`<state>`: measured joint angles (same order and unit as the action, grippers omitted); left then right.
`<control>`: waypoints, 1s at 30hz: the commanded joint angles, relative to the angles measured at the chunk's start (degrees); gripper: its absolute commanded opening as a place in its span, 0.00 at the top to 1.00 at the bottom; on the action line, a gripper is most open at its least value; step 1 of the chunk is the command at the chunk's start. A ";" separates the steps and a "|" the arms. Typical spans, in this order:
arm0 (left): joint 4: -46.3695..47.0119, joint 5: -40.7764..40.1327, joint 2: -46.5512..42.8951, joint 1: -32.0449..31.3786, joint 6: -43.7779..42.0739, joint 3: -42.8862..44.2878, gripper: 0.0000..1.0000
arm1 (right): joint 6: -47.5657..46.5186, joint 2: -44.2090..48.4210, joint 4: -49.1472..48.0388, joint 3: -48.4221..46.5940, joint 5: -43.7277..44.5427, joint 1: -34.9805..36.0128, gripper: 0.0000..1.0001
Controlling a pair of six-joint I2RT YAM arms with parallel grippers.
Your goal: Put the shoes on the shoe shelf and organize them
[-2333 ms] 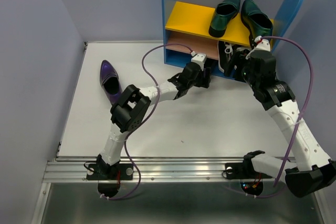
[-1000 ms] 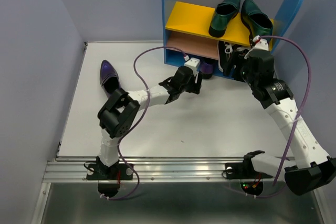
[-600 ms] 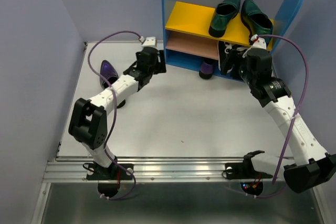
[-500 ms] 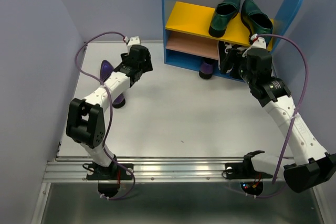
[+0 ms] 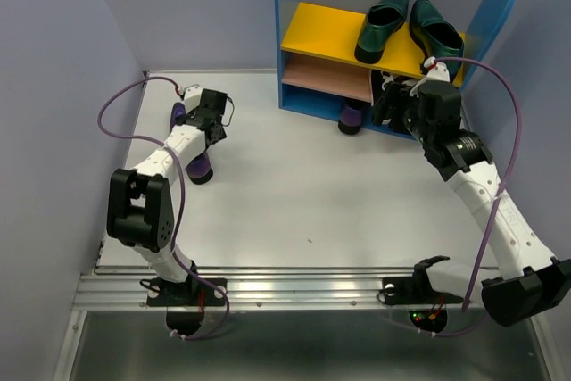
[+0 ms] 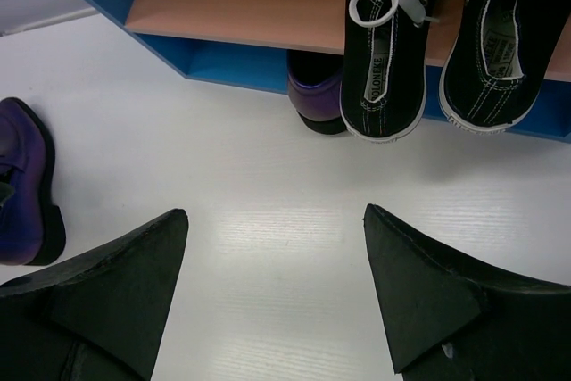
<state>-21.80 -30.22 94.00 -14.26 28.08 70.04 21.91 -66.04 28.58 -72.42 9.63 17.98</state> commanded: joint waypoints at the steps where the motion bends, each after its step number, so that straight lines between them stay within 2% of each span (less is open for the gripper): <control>1: -0.26 -2.83 -1.37 1.16 1.98 -1.31 0.34 | 0.50 0.12 -3.18 -1.67 -1.98 -0.22 0.14; 7: 0.35 -2.65 1.54 1.52 3.91 -2.97 0.41 | 0.41 0.82 -3.00 -2.02 -1.98 -0.22 0.14; 13: 3.78 0.68 3.29 2.48 4.53 -4.74 0.44 | -0.03 0.56 -2.65 -2.81 -2.25 -0.22 0.14; 16: 4.49 2.17 4.79 2.66 4.79 -4.82 0.49 | -0.20 0.65 -2.65 -2.72 -2.16 -0.22 0.14; 18: 4.92 3.05 5.75 2.84 5.41 -4.56 0.57 | -0.20 0.83 -2.65 -2.29 -1.90 -0.22 0.14; 19: 5.10 3.41 6.20 2.84 5.67 -4.39 0.67 | -0.12 0.74 -2.74 -2.20 -1.72 -0.22 0.14; 22: 5.28 4.20 7.17 2.84 6.38 -3.86 0.85 | -0.03 0.47 -2.74 -2.11 -1.72 -0.22 0.14; 23: 5.19 4.38 7.17 2.92 6.46 -3.51 1.00 | -0.03 0.47 -2.74 -2.02 -1.54 -0.22 0.14; 30: 5.10 3.24 -0.65 0.48 3.31 -3.68 1.00 | 0.06 1.18 -2.74 -2.11 -1.28 -0.22 0.14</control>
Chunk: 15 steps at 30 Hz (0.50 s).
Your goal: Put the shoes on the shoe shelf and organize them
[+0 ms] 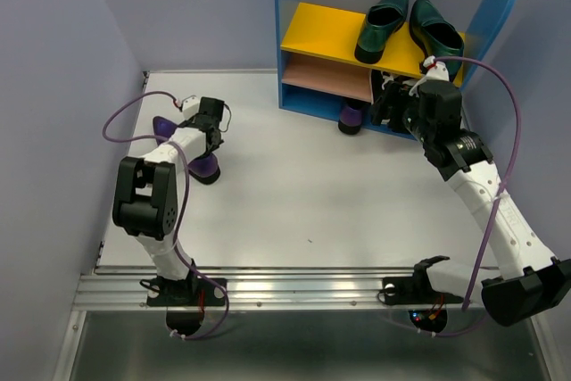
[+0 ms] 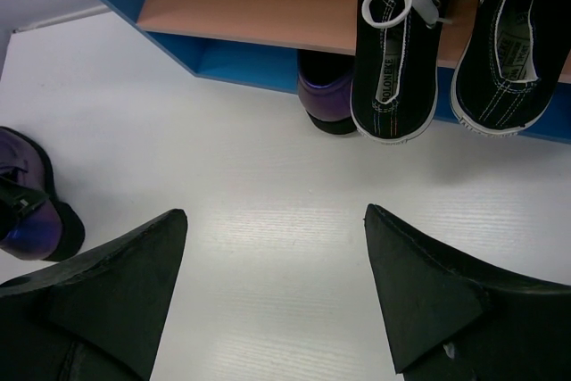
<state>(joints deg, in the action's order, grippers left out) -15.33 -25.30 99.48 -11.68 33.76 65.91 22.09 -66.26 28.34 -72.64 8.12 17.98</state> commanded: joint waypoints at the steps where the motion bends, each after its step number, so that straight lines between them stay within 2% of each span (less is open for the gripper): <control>1: -1.45 -2.03 -7.88 -3.16 -3.08 0.62 1.00 | -0.03 1.31 -2.58 -1.80 0.40 -0.22 0.14; 6: -6.36 -5.81 -10.80 -10.63 -5.19 3.08 1.00 | -0.20 1.22 -2.67 -1.28 1.90 -0.22 0.13; 10: -8.66 -3.36 -14.92 -17.04 -4.67 3.17 1.00 | -0.20 1.48 -2.76 -0.66 2.87 -0.22 0.13; 15: -13.65 -4.49 -16.69 -29.52 -2.21 3.35 1.00 | -0.20 1.22 -2.59 -0.75 3.39 -0.22 0.13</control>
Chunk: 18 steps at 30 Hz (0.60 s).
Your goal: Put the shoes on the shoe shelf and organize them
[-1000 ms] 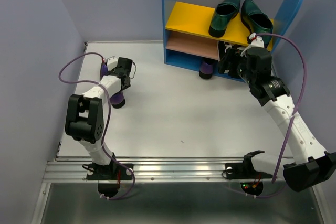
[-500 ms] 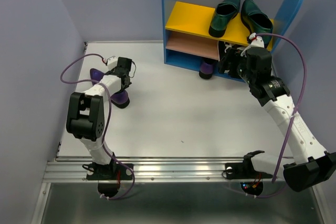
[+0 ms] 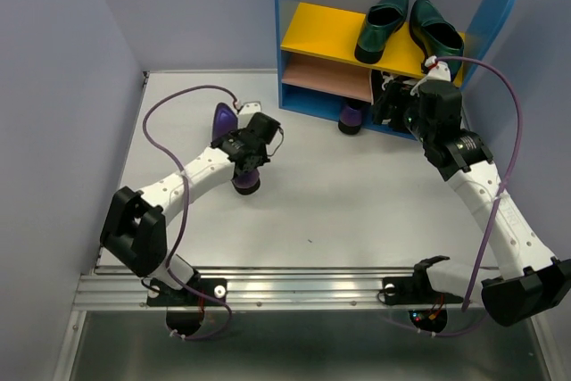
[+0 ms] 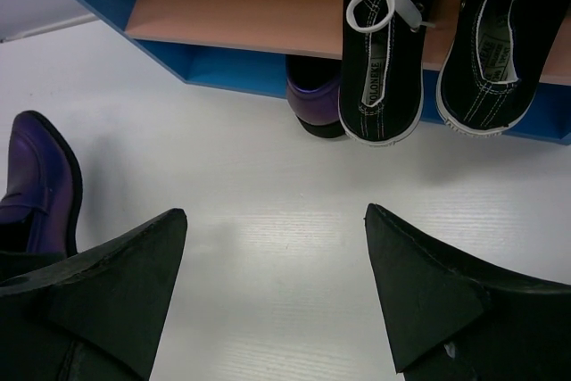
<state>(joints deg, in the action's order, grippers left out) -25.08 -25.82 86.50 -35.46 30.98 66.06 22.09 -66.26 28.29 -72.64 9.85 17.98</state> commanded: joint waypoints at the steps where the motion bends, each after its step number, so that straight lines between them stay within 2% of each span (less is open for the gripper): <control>1: -4.53 -3.80 -4.05 -7.32 1.27 3.11 1.00 | -0.29 1.22 -2.63 -0.75 1.75 -0.22 0.13; 3: -4.98 -3.01 -4.58 -12.16 0.84 2.49 1.00 | -0.38 1.31 -2.63 -1.01 1.93 -0.22 0.13; 8: -1.21 1.73 -6.08 -18.67 -7.06 0.82 1.00 | -0.47 1.83 -2.54 -1.19 2.55 -0.22 0.13; 15: 8.80 5.60 -2.92 -19.65 -16.21 4.94 1.00 | -0.03 2.89 -2.19 -1.27 2.72 -0.22 0.13; 18: 8.04 8.24 1.82 -18.77 -19.02 10.02 1.00 | 0.15 3.33 -1.84 -1.36 2.55 -0.22 0.13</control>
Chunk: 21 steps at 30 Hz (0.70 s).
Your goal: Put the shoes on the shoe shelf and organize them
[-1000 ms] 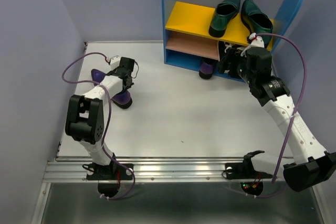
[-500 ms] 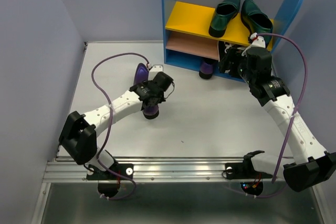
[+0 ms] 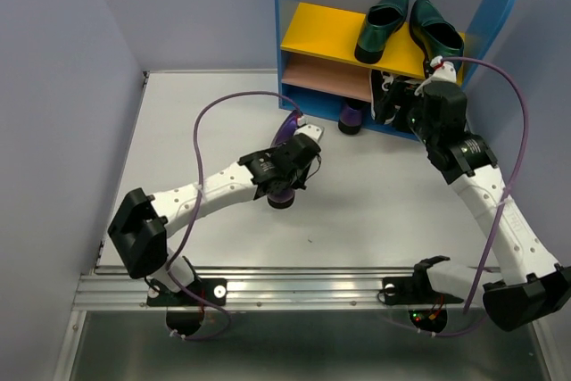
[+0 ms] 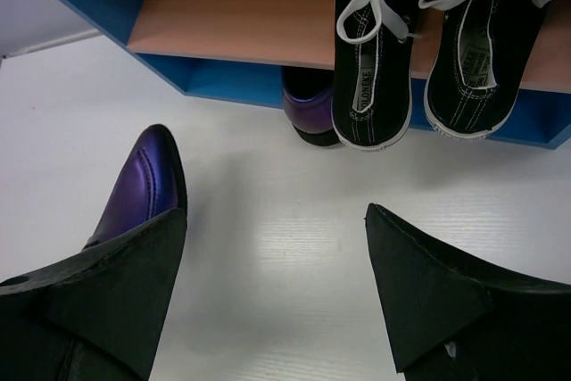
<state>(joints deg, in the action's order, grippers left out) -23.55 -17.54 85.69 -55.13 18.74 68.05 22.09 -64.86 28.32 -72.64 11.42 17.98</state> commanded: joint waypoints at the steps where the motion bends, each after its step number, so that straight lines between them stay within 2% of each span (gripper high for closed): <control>1: 6.41 -0.30 3.77 0.82 -6.79 9.19 1.00 | 0.15 2.02 -1.77 -1.36 0.97 -0.22 0.13; 15: 8.09 3.74 14.94 4.86 -11.54 20.09 1.00 | -0.38 3.16 -0.54 -1.80 1.94 -0.22 0.13; 21: 9.31 4.79 17.23 6.35 -11.97 20.72 1.00 | -0.46 3.07 -0.63 -1.63 1.94 -0.22 0.13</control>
<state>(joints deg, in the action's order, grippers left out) -19.07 -12.01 104.09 -49.67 9.15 84.53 22.06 -62.85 28.62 -72.64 12.14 17.98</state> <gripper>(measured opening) 0.106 0.872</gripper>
